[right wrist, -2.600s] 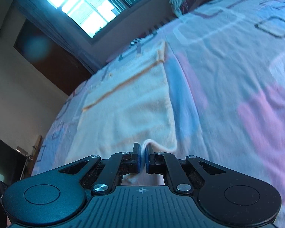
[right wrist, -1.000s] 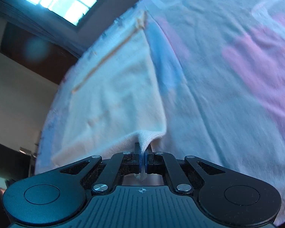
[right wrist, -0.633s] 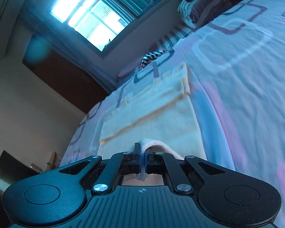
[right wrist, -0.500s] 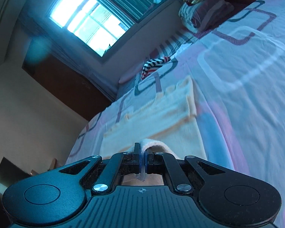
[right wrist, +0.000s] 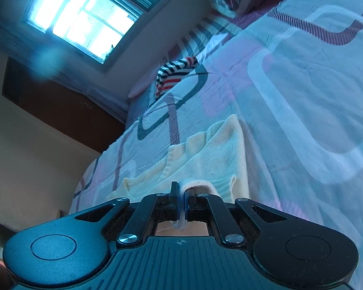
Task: Fold small clothes
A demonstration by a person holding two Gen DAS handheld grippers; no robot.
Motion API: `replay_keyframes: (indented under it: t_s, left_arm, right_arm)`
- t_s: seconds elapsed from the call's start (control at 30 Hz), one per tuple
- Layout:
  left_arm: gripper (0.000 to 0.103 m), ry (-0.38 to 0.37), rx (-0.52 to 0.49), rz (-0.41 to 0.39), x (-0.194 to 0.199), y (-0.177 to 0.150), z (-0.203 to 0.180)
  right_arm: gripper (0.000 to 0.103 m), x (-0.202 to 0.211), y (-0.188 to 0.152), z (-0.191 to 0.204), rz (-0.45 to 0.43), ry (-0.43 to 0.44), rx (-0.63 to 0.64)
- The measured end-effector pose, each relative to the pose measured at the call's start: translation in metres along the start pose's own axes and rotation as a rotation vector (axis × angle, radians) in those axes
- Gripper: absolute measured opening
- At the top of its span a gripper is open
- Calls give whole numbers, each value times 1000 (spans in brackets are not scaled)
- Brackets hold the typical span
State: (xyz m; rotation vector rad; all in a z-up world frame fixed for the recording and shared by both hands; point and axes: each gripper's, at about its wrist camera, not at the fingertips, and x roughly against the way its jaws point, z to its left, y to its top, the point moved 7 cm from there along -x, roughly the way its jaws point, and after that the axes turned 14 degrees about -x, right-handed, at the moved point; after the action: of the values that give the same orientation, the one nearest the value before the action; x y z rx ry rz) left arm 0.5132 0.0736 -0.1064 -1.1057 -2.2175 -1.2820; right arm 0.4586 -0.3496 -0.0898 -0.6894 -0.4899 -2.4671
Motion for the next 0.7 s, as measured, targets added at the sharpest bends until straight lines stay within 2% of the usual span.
replay_keyframes:
  t_s: [0.13,0.17,0.2,0.27,0.3,0.33,0.37,0.43,0.5,0.57,0.7]
  left_arm:
    - [6,-48,-4,28,-28,9,3]
    - [20,-76,-1,6,-33,12,4]
    - [40,-106,11,-22,-36,16,6]
    - [58,-94,18,-69,-33,21,8]
    - [64,-89,-7,-103,-27,24,5]
    - [66,-83,-33,-126,-22,27,4]
    - [69,-73,-60,-148,-15,28,4]
    - [66,-48,-150,-128,-11,29,-1]
    - [53,-11,-274,-56,-17,27,-7]
    - [52,23,-380,-8,-25,23,-13]
    - [52,47,-511,16,-36,16,-25]
  right_arm:
    - [2,-29,16,-13,25,-14,-18]
    - [3,-37,20,-15,32,-1,-17]
    - [3,-42,23,-17,28,5,-12]
    - [8,-51,28,-17,21,-12,15]
    - [20,-51,29,-15,6,-9,29]
    - [41,-49,31,-13,-14,-1,51]
    - [57,-44,32,-9,-42,5,73]
    - [57,-34,34,-3,-86,21,127]
    - [57,-31,34,0,-71,12,172]
    - [55,-36,30,4,-48,-12,246]
    - [47,-52,18,9,-1,-71,376]
